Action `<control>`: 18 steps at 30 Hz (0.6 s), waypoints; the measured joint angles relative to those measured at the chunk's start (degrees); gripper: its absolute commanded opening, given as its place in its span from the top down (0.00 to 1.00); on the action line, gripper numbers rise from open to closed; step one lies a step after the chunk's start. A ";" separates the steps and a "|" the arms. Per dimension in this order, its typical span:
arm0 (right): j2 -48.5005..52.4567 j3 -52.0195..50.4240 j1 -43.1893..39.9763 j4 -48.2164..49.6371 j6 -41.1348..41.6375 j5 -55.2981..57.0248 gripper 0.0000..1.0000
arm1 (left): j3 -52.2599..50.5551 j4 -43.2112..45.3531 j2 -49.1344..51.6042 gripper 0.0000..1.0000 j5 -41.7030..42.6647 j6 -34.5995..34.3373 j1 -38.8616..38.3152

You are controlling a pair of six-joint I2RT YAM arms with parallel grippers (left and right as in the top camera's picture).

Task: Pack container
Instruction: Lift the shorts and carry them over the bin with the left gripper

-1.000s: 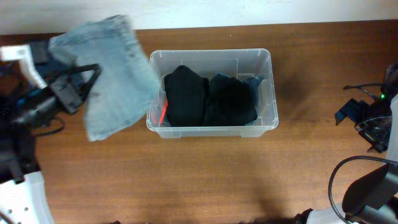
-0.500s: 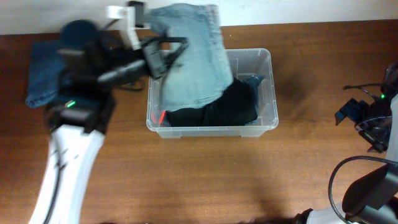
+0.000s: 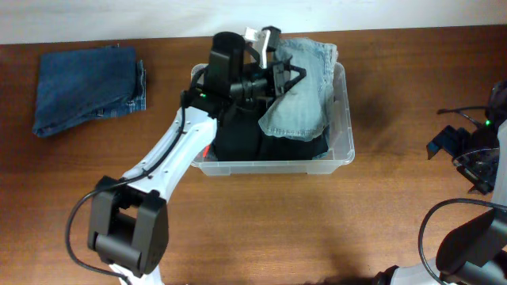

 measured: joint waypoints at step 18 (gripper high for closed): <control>0.00 0.00 0.00 0.00 0.00 -0.02 0.02 | 0.68 -15.43 0.20 0.98 -1.11 -2.56 2.75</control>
